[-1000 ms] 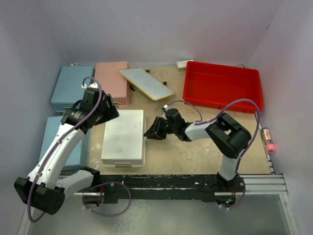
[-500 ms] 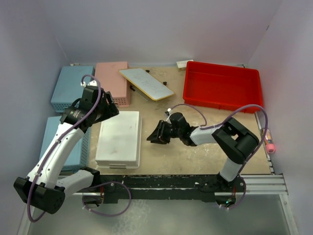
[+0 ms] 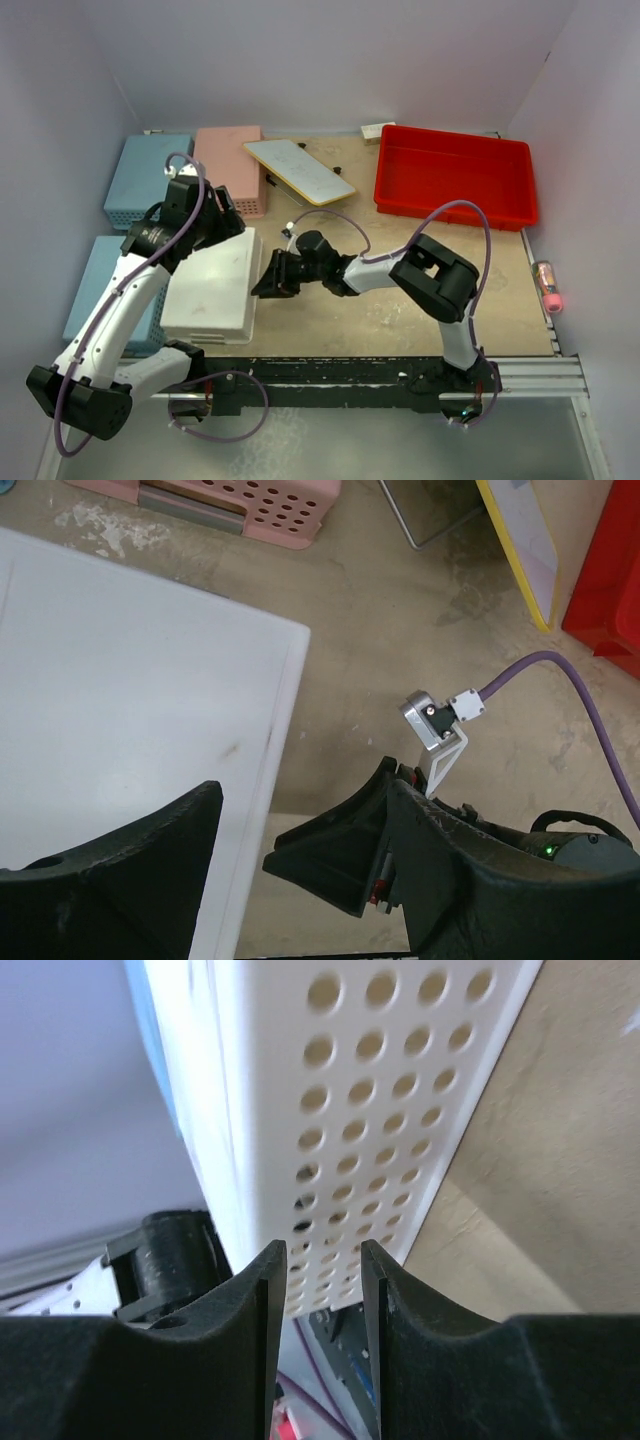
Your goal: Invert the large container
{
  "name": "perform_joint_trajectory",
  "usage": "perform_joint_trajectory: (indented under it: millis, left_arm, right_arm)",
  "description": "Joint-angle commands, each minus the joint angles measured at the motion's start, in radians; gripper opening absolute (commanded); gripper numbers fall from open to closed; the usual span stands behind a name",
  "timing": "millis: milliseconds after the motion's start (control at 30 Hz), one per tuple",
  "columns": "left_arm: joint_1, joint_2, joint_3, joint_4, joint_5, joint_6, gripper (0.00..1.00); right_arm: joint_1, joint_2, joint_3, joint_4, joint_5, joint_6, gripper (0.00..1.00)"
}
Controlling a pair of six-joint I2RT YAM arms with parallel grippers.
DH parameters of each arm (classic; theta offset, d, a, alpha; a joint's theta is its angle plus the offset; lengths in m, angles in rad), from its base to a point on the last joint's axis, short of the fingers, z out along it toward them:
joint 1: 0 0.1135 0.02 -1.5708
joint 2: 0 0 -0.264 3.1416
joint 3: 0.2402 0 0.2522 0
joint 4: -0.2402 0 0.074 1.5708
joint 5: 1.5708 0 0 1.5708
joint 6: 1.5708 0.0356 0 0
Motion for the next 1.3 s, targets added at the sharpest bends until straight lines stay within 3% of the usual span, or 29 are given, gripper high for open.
perform_joint_trajectory:
  millis: [0,233,433,600,733,800,900,1100,1267]
  left_arm:
    - [-0.002,-0.022,-0.013,0.029,-0.002,0.006,0.65]
    - [-0.003,0.006,-0.022,0.070,0.036,0.010,0.65]
    - [-0.007,0.021,-0.005,0.086,0.062,0.024,0.65]
    - [-0.017,0.035,-0.033,0.120,0.097,0.024,0.65]
    - [-0.038,0.053,-0.035,0.138,0.098,0.017,0.65]
    - [-0.047,0.054,-0.029,0.138,0.093,0.017,0.65]
    - [-0.054,0.043,-0.021,0.130,0.083,0.016,0.65]
    - [-0.057,0.013,-0.017,0.098,0.067,0.015,0.65]
    - [-0.058,-0.011,-0.017,0.077,0.057,0.017,0.65]
  right_arm:
    - [-0.007,-0.045,-0.010,0.015,-0.052,0.014,0.39]
    - [-0.187,-0.305,-0.248,-0.044,-0.036,-0.052,0.39]
    - [-0.378,-0.680,-0.214,-0.578,0.220,-0.400,0.48]
    - [-0.576,-0.838,-0.127,-0.809,0.417,-0.558,0.55]
    - [-0.597,-0.773,0.036,-0.929,0.612,-0.675,0.63]
    - [-0.601,-0.705,0.117,-0.961,0.709,-0.736,0.76]
    - [-0.636,-0.570,0.249,-1.023,0.816,-0.785,0.81]
    - [-0.782,-0.293,0.446,-1.102,0.808,-0.803,0.82]
    - [-0.901,-0.158,0.533,-1.154,0.656,-0.785,0.83]
